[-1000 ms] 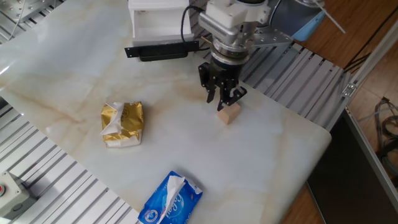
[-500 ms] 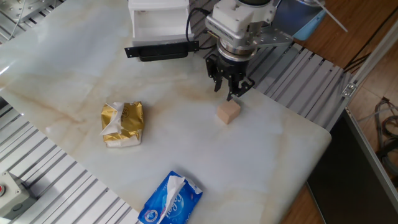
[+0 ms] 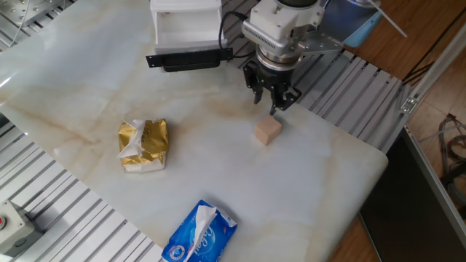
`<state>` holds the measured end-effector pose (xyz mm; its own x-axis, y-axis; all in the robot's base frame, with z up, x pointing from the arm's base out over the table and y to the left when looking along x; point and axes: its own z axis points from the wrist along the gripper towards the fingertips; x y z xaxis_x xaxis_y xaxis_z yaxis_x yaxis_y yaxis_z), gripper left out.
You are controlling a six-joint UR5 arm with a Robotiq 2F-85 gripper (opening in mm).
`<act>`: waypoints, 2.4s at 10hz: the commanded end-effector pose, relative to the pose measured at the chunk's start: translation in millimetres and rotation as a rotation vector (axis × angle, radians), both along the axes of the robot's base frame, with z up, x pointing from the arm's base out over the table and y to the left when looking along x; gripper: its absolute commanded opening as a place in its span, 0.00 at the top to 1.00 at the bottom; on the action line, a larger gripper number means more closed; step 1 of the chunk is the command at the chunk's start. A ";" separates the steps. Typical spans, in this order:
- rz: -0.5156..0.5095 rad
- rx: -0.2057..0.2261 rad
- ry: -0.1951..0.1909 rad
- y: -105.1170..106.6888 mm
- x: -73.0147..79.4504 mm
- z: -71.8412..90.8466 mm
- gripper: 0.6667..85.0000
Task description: Put things in the drawer
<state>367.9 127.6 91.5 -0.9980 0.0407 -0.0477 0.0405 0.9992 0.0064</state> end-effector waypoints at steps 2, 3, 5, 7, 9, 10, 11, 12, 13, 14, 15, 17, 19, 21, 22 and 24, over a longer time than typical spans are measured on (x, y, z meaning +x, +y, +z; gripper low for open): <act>-0.011 0.060 -0.013 15.1 3.6 2.0 0.43; -0.017 0.056 -0.024 14.9 5.4 1.3 0.42; -0.026 0.060 -0.057 21.0 11.1 -2.3 0.35; -0.033 0.062 -0.055 23.9 8.6 -3.7 0.35; -0.018 0.048 -0.053 23.1 8.0 -6.3 0.33; -0.016 0.050 -0.056 22.9 8.2 -5.8 0.33; -0.032 0.062 -0.062 26.5 10.3 -4.6 0.33; -0.041 0.063 -0.069 26.8 12.4 -5.6 0.33; -0.049 0.060 -0.075 26.8 13.0 -6.7 0.33; -0.051 0.062 -0.083 28.3 14.2 -7.6 0.33; -0.055 0.064 -0.086 28.8 15.0 -7.8 0.33; -0.066 0.053 -0.093 24.4 17.9 -10.8 0.34; -0.065 0.039 -0.091 20.2 16.5 -11.5 0.34; -0.064 0.049 -0.097 22.2 18.7 -10.3 0.34; -0.069 0.052 -0.096 23.1 18.5 -9.4 0.34; -0.076 0.052 -0.109 22.4 21.1 -9.0 0.34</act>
<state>386.7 148.0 80.5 -0.9836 0.1075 -0.1446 0.1009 0.9935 0.0522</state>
